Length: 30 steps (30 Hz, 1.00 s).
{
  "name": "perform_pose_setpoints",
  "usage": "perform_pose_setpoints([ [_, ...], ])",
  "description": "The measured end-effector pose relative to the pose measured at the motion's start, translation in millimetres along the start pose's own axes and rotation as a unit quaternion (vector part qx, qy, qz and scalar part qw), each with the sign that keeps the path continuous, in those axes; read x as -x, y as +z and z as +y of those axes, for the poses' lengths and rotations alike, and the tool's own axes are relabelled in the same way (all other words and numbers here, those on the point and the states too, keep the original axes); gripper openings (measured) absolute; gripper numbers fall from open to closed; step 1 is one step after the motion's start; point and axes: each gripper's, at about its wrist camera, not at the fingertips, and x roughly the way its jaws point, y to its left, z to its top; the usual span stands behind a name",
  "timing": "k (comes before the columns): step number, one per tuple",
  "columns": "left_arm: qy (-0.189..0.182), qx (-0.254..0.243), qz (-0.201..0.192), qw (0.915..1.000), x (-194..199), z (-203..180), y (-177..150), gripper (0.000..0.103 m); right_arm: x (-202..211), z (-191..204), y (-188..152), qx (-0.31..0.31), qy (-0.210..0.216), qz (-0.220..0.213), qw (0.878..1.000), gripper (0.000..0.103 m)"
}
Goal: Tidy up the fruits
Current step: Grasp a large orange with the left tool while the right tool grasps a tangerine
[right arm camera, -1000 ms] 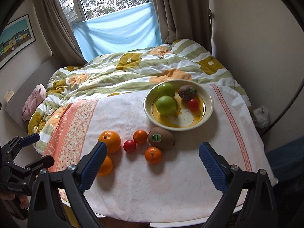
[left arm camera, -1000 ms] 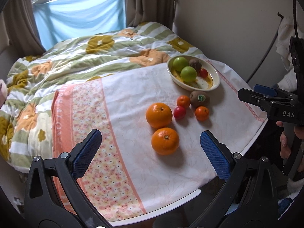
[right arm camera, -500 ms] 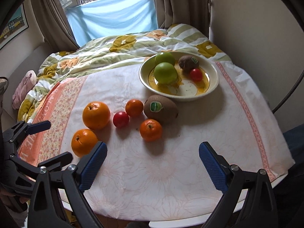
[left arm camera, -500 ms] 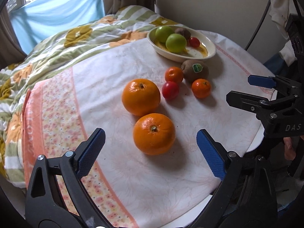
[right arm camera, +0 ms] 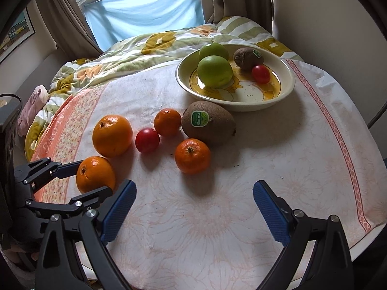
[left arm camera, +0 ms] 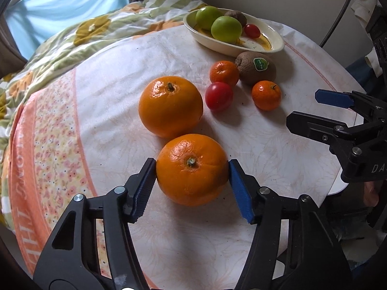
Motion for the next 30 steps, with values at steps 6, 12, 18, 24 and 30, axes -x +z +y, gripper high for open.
perform_pose_setpoints([
  [6, 0.008, 0.005, 0.006, 0.9999, 0, -1, -1, 0.064, -6, -2, 5, 0.001, -0.002, 0.006, 1.000, 0.097],
  [12, 0.015, 0.006, 0.006, 0.9999, 3, -1, -4, 0.064, -12, -1, 11, 0.012, -0.005, 0.006, 1.000, 0.097],
  [18, 0.023, 0.015, 0.007, 0.9996, 9, 4, -9, 0.063, -22, 2, 16, 0.025, -0.003, 0.009, 1.000, 0.095],
  [24, 0.032, 0.037, 0.003, 0.9988, 18, 15, -16, 0.063, -37, 4, 23, 0.032, 0.002, 0.018, 0.999, 0.088],
  [30, 0.042, 0.058, 0.000, 0.9974, 24, 25, -23, 0.063, -48, 8, 27, 0.043, 0.003, 0.029, 0.999, 0.074],
])
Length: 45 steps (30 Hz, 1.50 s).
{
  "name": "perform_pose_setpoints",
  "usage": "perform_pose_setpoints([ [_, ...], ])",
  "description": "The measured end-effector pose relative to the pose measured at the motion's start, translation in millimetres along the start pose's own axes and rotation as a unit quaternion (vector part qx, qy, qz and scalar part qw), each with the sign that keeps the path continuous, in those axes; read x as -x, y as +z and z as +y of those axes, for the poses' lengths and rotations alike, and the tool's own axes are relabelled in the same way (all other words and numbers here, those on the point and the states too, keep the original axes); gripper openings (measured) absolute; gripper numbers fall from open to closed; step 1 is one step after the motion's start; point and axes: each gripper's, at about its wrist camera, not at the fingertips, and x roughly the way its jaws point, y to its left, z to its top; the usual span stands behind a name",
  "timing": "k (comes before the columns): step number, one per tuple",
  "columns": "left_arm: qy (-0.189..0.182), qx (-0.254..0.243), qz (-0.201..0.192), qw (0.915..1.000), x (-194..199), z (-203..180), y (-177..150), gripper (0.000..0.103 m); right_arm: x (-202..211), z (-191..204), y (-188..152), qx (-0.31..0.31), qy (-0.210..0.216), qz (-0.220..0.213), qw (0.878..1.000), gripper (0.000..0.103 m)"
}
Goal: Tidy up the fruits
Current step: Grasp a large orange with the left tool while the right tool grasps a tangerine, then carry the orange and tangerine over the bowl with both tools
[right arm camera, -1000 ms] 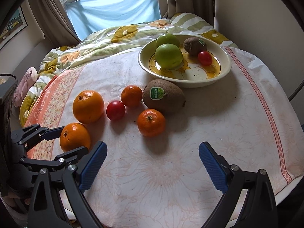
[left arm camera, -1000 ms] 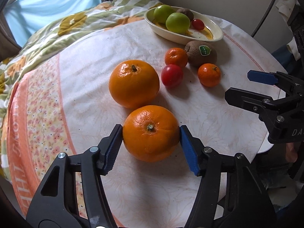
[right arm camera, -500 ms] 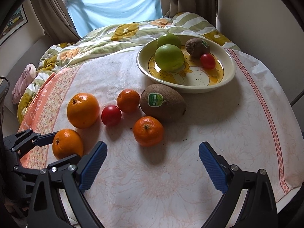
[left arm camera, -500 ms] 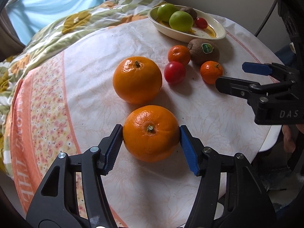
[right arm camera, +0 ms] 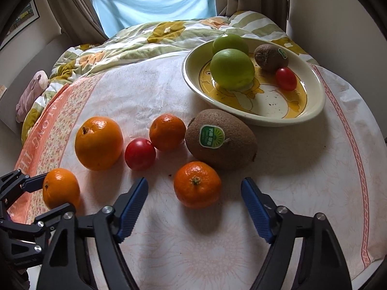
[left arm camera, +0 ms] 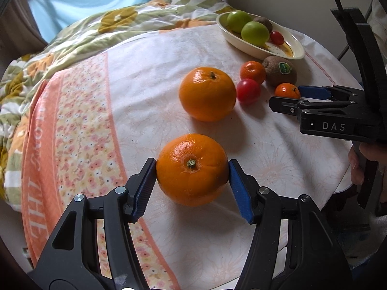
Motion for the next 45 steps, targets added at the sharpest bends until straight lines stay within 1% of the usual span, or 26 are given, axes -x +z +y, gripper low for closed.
perform_pose_setpoints([
  [2, 0.003, 0.009, -0.002, 1.0000, 2, 4, -1, 0.063, 0, 0, 0, 0.004, -0.002, 0.000, 1.000, 0.071],
  [6, 0.010, 0.021, -0.006, 0.9997, 6, 10, -3, 0.063, -4, 0, 0, 0.007, -0.008, 0.005, 1.000, 0.062],
  [8, 0.013, 0.024, -0.008, 0.9996, 9, 12, -4, 0.063, -6, 0, -1, 0.009, -0.011, 0.007, 1.000, 0.059],
  [9, 0.014, 0.026, -0.009, 0.9995, 10, 13, -5, 0.063, -6, 1, -1, 0.011, -0.012, 0.006, 1.000, 0.056],
  [10, 0.015, 0.028, -0.010, 0.9994, 11, 15, -5, 0.063, -5, 1, -1, 0.013, -0.011, 0.006, 1.000, 0.050],
  [11, 0.016, 0.030, -0.011, 0.9994, 12, 15, -5, 0.063, -5, 1, -1, 0.017, -0.011, 0.006, 1.000, 0.047],
  [13, 0.017, 0.034, -0.013, 0.9992, 15, 17, -6, 0.063, -4, 2, -1, 0.023, -0.014, 0.006, 1.000, 0.037],
  [17, 0.023, 0.042, -0.018, 0.9987, 22, 21, -8, 0.063, -1, 4, -1, 0.024, -0.009, 0.004, 1.000, 0.037],
  [22, 0.026, 0.046, -0.030, 0.9982, 36, 24, -9, 0.063, 14, 10, -1, 0.026, -0.008, -0.005, 1.000, 0.037],
  [26, 0.025, 0.049, -0.041, 0.9976, 54, 23, -6, 0.063, 36, 15, 1, 0.025, -0.006, -0.014, 1.000, 0.036],
  [29, 0.021, 0.053, -0.058, 0.9967, 71, 24, 0, 0.063, 58, 18, 3, 0.021, -0.004, -0.023, 0.999, 0.036],
  [34, 0.013, 0.044, -0.086, 0.9952, 99, 20, 20, 0.063, 95, 17, 7, 0.012, -0.007, -0.040, 0.999, 0.036],
  [37, 0.011, 0.037, -0.095, 0.9947, 112, 16, 36, 0.063, 114, 12, 9, -0.003, 0.011, -0.047, 0.999, 0.036],
  [40, 0.015, 0.033, -0.108, 0.9935, 117, 10, 53, 0.063, 128, 7, 15, -0.003, 0.018, -0.054, 0.998, 0.036],
  [45, 0.008, 0.036, -0.128, 0.9911, 120, -5, 83, 0.063, 139, -8, 31, 0.009, 0.021, -0.064, 0.998, 0.036],
])
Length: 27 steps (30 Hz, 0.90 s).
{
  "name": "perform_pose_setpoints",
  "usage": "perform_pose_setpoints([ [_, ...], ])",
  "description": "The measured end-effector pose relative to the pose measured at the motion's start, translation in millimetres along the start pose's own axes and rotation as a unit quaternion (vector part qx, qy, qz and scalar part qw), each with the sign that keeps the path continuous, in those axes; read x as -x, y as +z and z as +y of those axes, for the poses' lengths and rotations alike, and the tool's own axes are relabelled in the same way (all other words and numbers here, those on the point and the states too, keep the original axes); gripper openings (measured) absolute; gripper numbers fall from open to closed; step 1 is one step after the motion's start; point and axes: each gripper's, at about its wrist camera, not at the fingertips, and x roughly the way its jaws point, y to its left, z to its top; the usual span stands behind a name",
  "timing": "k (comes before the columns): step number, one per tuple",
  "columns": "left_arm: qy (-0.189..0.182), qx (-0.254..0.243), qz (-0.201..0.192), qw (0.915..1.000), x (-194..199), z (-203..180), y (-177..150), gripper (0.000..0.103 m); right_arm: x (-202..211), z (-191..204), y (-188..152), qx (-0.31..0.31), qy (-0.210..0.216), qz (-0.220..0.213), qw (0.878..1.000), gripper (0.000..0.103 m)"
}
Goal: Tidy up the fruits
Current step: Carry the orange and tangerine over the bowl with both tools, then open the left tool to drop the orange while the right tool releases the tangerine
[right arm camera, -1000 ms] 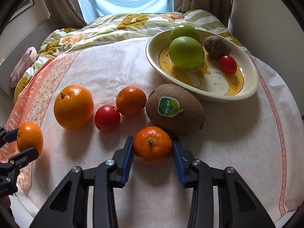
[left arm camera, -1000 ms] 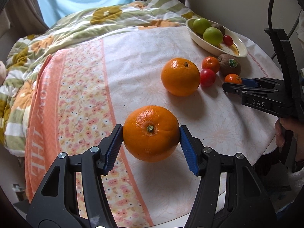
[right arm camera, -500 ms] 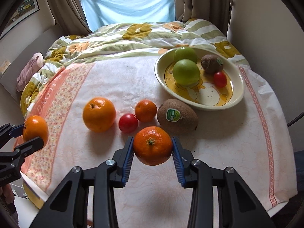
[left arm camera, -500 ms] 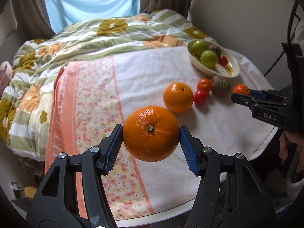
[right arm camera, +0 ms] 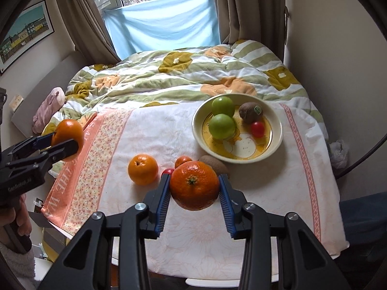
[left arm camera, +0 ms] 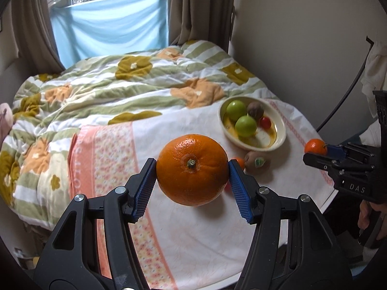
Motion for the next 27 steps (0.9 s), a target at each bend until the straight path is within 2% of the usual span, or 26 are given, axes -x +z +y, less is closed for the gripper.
perform_pose_setpoints([
  [6, -0.014, -0.005, -0.008, 0.9999, -22, -32, 35, 0.063, -4, -32, 24, 0.014, 0.006, -0.011, 1.000, 0.036],
  [14, -0.037, -0.024, 0.010, 0.9990, -83, -84, 69, 0.063, -31, -87, 49, 0.020, 0.011, 0.001, 1.000, 0.036],
  [21, -0.053, -0.045, 0.048, 0.9964, -142, -126, 72, 0.063, -64, -127, 62, 0.017, 0.016, 0.029, 0.999, 0.036],
  [27, -0.053, -0.090, 0.074, 0.9918, -182, -157, 60, 0.063, -88, -152, 67, 0.007, 0.021, 0.049, 0.999, 0.036],
])
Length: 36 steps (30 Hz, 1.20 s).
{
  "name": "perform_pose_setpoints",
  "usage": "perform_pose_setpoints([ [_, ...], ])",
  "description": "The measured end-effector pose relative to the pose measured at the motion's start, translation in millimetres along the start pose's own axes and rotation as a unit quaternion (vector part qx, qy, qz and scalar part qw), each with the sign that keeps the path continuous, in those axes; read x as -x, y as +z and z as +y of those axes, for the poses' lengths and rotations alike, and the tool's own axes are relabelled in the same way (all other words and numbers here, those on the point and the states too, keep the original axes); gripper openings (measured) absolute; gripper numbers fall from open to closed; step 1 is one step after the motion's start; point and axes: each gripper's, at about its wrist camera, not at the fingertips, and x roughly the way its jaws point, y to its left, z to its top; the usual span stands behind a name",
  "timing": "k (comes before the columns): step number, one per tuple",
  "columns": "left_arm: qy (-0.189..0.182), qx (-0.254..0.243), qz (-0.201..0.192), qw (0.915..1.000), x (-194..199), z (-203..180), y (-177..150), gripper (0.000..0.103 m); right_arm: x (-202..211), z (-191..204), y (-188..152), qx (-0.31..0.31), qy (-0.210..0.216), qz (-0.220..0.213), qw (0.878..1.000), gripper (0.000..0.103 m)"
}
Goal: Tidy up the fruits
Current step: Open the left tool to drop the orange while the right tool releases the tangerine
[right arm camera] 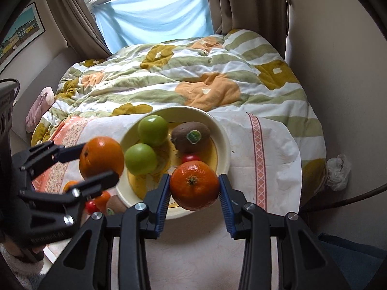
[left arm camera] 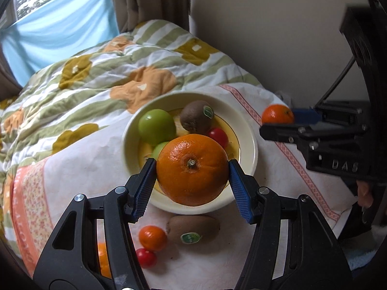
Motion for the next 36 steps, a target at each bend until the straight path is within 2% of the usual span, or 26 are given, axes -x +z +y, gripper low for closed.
perform_pose_setpoints([
  [7, 0.011, -0.034, 0.016, 0.9992, -29, -20, -5, 0.063, -14, -20, 4, -0.004, 0.004, 0.010, 1.000, 0.036],
  [12, 0.014, -0.034, 0.030, 0.9989, -41, -22, -5, 0.064, -17, -22, 3, -0.007, 0.006, 0.012, 1.000, 0.036],
  [13, 0.013, -0.034, 0.028, 0.9989, -40, -21, -5, 0.069, -17, -23, 4, -0.008, 0.008, 0.012, 1.000, 0.036],
  [14, 0.016, -0.035, 0.024, 0.9990, -37, -22, -5, 0.086, -18, -24, 3, -0.008, 0.009, 0.012, 1.000, 0.036],
  [16, 0.029, -0.033, 0.009, 0.9990, -29, -21, -6, 0.103, -17, -22, 3, -0.005, 0.009, 0.010, 1.000, 0.036],
  [18, 0.023, -0.026, -0.003, 0.9994, -21, -19, -6, 0.103, -16, -21, 3, -0.003, 0.010, 0.008, 1.000, 0.036],
  [28, 0.054, 0.020, -0.017, 0.9982, 16, 7, -11, 0.103, -8, -7, 8, 0.014, 0.020, -0.008, 1.000, 0.036],
  [36, 0.082, 0.058, -0.015, 0.9948, 36, 31, -25, 0.103, -25, 16, 18, 0.047, 0.050, -0.003, 0.998, 0.036],
])
